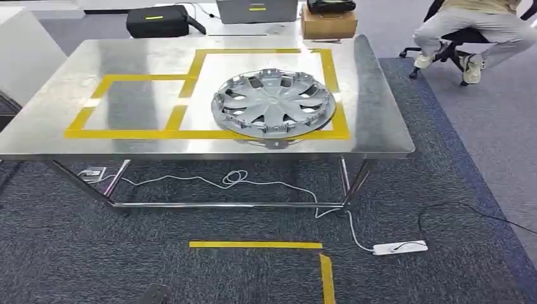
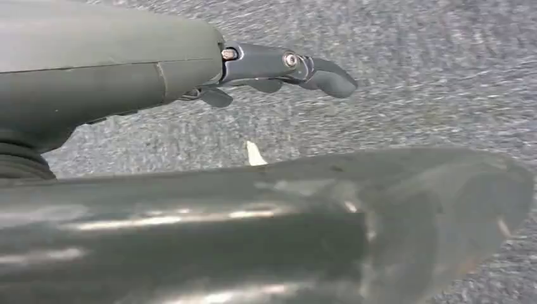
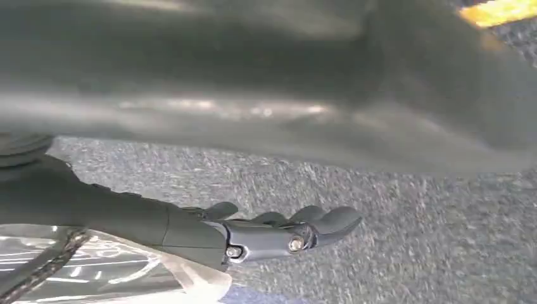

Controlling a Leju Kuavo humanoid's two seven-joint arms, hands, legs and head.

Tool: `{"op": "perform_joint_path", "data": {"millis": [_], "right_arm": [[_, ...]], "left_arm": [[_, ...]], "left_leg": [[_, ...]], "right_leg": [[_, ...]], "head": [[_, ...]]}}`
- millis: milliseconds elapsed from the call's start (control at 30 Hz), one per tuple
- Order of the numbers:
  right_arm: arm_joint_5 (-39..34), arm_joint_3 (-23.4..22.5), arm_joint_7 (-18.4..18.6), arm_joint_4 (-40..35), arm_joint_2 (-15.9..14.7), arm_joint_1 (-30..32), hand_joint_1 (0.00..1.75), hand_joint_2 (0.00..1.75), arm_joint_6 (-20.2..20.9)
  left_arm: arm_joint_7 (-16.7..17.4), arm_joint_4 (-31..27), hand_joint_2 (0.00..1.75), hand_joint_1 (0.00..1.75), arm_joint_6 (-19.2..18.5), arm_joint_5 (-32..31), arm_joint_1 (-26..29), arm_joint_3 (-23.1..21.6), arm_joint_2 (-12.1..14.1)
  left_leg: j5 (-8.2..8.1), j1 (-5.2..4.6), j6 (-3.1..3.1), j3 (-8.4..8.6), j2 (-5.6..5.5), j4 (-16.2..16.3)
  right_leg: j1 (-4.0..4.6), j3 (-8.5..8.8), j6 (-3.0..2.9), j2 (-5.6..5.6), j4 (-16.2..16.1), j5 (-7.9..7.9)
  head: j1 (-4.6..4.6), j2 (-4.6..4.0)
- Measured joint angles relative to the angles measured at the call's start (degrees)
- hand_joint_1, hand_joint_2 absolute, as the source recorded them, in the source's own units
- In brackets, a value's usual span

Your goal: Take the parts from the cabinet and place them on the table.

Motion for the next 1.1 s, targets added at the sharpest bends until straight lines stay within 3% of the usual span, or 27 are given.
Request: {"op": "perform_joint_path", "data": {"millis": [33,67,100,200,233,267,300,367,400,433,467,500,567,600,667,733,767,800,867,900,933,967,1000,1033,1067,1100], "right_arm": [[-0.04,0.0,0.0,0.0,0.0,0.15,0.0,0.0,-0.07],[-0.07,0.0,-0.02,0.02,0.0,0.12,0.0,0.0,-0.09],[-0.07,0.0,-0.07,0.02,0.0,0.05,0.0,0.0,-0.11],[-0.07,0.02,-0.11,0.02,0.0,-0.01,0.0,0.0,-0.13],[-0.07,0.02,-0.11,0.02,0.0,0.08,0.0,0.0,-0.15],[-0.09,0.02,-0.11,0.02,-0.11,0.1,0.0,0.0,-0.18],[-0.11,0.02,-0.09,0.02,-0.22,0.12,0.0,0.0,-0.26],[-0.11,0.04,-0.11,0.07,-0.22,0.11,0.0,0.0,-0.26],[-0.28,0.04,-0.09,0.09,-0.22,0.13,0.0,0.0,-0.28],[-0.33,0.04,-0.09,0.07,-0.33,0.23,0.0,0.0,-0.28],[-0.33,0.02,-0.09,0.07,-0.37,0.28,0.0,0.0,-0.28],[-0.35,0.02,-0.09,0.07,-0.42,0.26,0.0,0.0,-0.28],[-0.35,0.02,-0.09,0.07,-0.46,0.11,0.0,0.0,-0.28],[-0.35,0.02,-0.09,0.07,-0.46,-0.08,0.0,0.0,-0.28],[-0.57,0.04,-0.11,0.07,-0.46,-0.01,0.0,0.0,-0.28],[-0.94,0.04,-0.11,0.07,-0.46,0.26,0.0,0.0,-0.24],[-1.12,0.04,-0.09,0.09,-0.44,0.15,0.0,0.0,-0.17],[-1.09,0.04,-0.11,0.09,-0.44,0.07,0.0,0.0,-0.11],[-1.09,0.04,-0.09,0.09,-0.44,0.13,0.0,0.0,-0.07],[-1.11,0.04,0.0,0.09,-0.46,0.15,0.0,0.0,-0.02],[-1.11,0.02,0.09,0.09,-0.46,0.2,0.0,0.0,0.02],[-1.11,0.02,0.09,0.09,-0.46,0.21,0.0,0.0,0.04],[-1.11,0.04,0.09,0.09,-0.44,0.22,0.0,0.0,0.04],[-1.11,0.04,0.09,0.09,-0.44,0.22,0.0,0.0,0.04],[-1.11,0.02,0.09,0.09,-0.44,0.19,0.0,0.0,0.04],[-1.09,0.04,0.07,0.09,-0.44,0.14,0.0,0.0,0.04]], "left_arm": [[-0.07,0.02,0.0,0.0,0.0,0.0,0.02,0.07,0.02],[-0.13,0.0,0.0,0.0,0.09,-0.04,0.0,0.07,0.07],[-0.15,0.02,0.0,0.0,0.09,-0.04,0.0,0.09,0.04],[-0.22,0.02,0.0,0.0,0.15,-0.09,0.02,0.11,0.09],[-0.22,0.0,0.0,0.0,0.15,-0.07,0.04,0.11,0.09],[-0.24,0.0,0.0,0.0,0.17,-0.09,-0.04,0.11,0.04],[-0.24,0.0,0.0,0.0,0.2,-0.09,-0.09,0.13,0.04],[-0.24,0.0,0.0,0.0,0.24,-0.17,-0.06,0.11,-0.04],[-0.24,0.02,0.0,0.0,0.26,-0.2,-0.01,0.11,-0.07],[-0.24,0.02,0.0,0.0,0.26,-0.28,0.02,0.11,-0.09],[-0.24,0.0,0.0,0.0,0.26,-0.35,0.02,0.11,-0.09],[-0.24,0.02,0.0,0.0,0.28,-0.35,0.01,0.11,-0.09],[-0.24,0.02,0.0,0.0,0.28,-0.37,-0.03,0.11,-0.11],[-0.24,0.0,0.0,0.0,0.28,-0.39,-0.03,0.11,-0.22],[-0.24,0.02,0.0,0.0,0.28,-0.72,-0.15,0.11,-0.2],[-0.22,0.02,0.0,0.0,0.28,-0.81,-0.11,0.11,-0.26],[-0.22,0.02,0.0,0.0,0.28,-0.85,-0.11,0.11,-0.17],[-0.2,0.02,0.0,0.0,0.28,-0.87,-0.11,0.11,-0.17],[-0.17,0.0,0.0,0.0,0.28,-0.87,-0.19,0.11,-0.17],[-0.17,0.02,0.0,0.0,0.28,-0.89,-0.21,0.11,-0.15],[-0.17,0.0,0.0,0.0,0.28,-0.9,-0.2,0.11,-0.15],[-0.15,0.02,0.0,0.0,0.28,-0.9,-0.2,0.11,-0.13],[-0.15,0.02,0.0,0.0,0.28,-0.9,-0.22,0.11,-0.13],[-0.15,0.02,0.0,0.0,0.28,-0.9,-0.25,0.11,-0.13],[-0.15,0.02,0.0,0.0,0.28,-0.92,-0.3,0.11,-0.11],[-0.15,0.0,0.0,0.0,0.28,-0.92,-0.36,0.11,-0.11]], "left_leg": [[-6.33,0.78,-0.83,-2.96,0.0,12.5],[0.92,1.26,-0.72,7.49,-0.06,-4.15],[-0.03,0.96,-0.47,8.46,-0.22,-5.15],[0.36,0.64,0.47,7.33,-0.28,-5.45],[0.92,0.77,1.26,7.16,-0.26,-5.91],[1.48,0.95,1.82,6.93,0.01,-6.18],[1.87,0.91,2.39,6.33,0.01,-6.17],[2.74,0.55,2.77,5.1,0.08,-6.12],[3.22,0.31,2.9,4.43,0.16,-6.06],[3.62,0.1,2.95,3.84,0.17,-6.01],[4.01,-0.07,2.97,3.35,0.17,-5.95],[4.3,-0.18,2.95,2.97,0.16,-5.89],[4.8,-0.29,2.71,2.38,0.15,-5.53],[4.92,-0.51,2.44,2.12,0.19,-5.28],[5.33,-0.57,1.87,1.8,0.29,-4.94],[5.94,-0.48,1.21,1.72,0.28,-5.02],[5.16,-0.31,0.79,1.38,0.08,-4.44],[2.76,-0.23,0.26,0.62,-0.02,-2.64],[-3.17,0.39,-0.42,-2.21,-0.04,6.05],[-5.12,0.57,-0.64,-3.41,-0.04,10.12],[-6.07,0.79,-0.88,-3.82,-0.03,12.78],[-5.42,1.01,-1.06,-2.83,-0.03,12.14],[-3.5,1.19,-1.14,-0.65,-0.03,8.98],[-1.58,1.26,-1.1,1.68,-0.03,5.13],[0.89,1.3,-1.0,5.09,-0.03,-0.85],[0.6,1.27,-0.76,7.0,-0.12,-4.35]], "right_leg": [[0.01,-1.55,0.21,-0.08,0.27,1.24],[-0.24,-3.07,0.92,0.03,1.57,2.12],[-0.05,-3.45,1.33,0.02,1.72,2.31],[-0.14,-3.99,2.71,0.06,1.63,3.25],[-0.18,-4.15,3.18,0.07,1.56,3.46],[-0.32,-4.97,3.33,0.16,2.36,2.25],[-0.29,-6.2,3.35,0.2,5.05,-0.3],[-0.27,-9.86,3.5,0.26,14.36,-5.51],[-0.24,-11.37,3.52,0.25,18.59,-7.28],[-0.19,-11.55,3.46,0.25,20.18,-7.56],[-0.08,-10.18,3.23,0.25,18.7,-6.57],[0.07,-7.63,2.88,0.25,14.87,-4.79],[0.57,-0.41,1.96,0.24,3.48,-1.03],[0.82,1.01,1.57,0.15,0.35,-1.83],[0.99,0.63,1.34,0.22,0.3,-1.2],[1.02,0.37,0.62,0.14,0.17,-0.43],[0.62,0.08,0.18,-0.1,0.0,0.24],[0.55,-0.37,-0.19,-0.09,0.01,0.56],[0.56,-1.25,-0.42,-0.17,0.06,1.19],[0.56,-1.55,-0.35,-0.18,0.16,1.47],[0.54,-1.74,-0.27,-0.17,0.32,1.83],[0.49,-2.24,-0.12,-0.14,0.56,2.15],[0.44,-2.67,0.09,-0.08,0.8,2.31],[0.37,-2.89,0.18,-0.07,1.05,2.37],[0.28,-3.09,0.3,-0.09,1.38,2.41],[0.33,-3.39,0.58,-0.12,1.54,2.49]], "head": [[0.04,0.0],[0.0,0.0],[0.04,0.0],[0.11,0.0],[0.09,0.0],[0.17,0.0],[0.39,0.0],[0.5,0.0],[0.52,0.0],[0.5,0.0],[0.52,0.0],[0.5,0.0],[0.52,0.0],[0.52,0.0],[0.37,0.0],[0.41,0.0],[0.46,0.0],[0.17,0.0],[0.09,0.0],[0.04,0.0],[0.04,0.0],[0.02,0.0],[0.02,0.0],[0.04,0.0],[0.02,0.0],[0.04,0.0]]}}
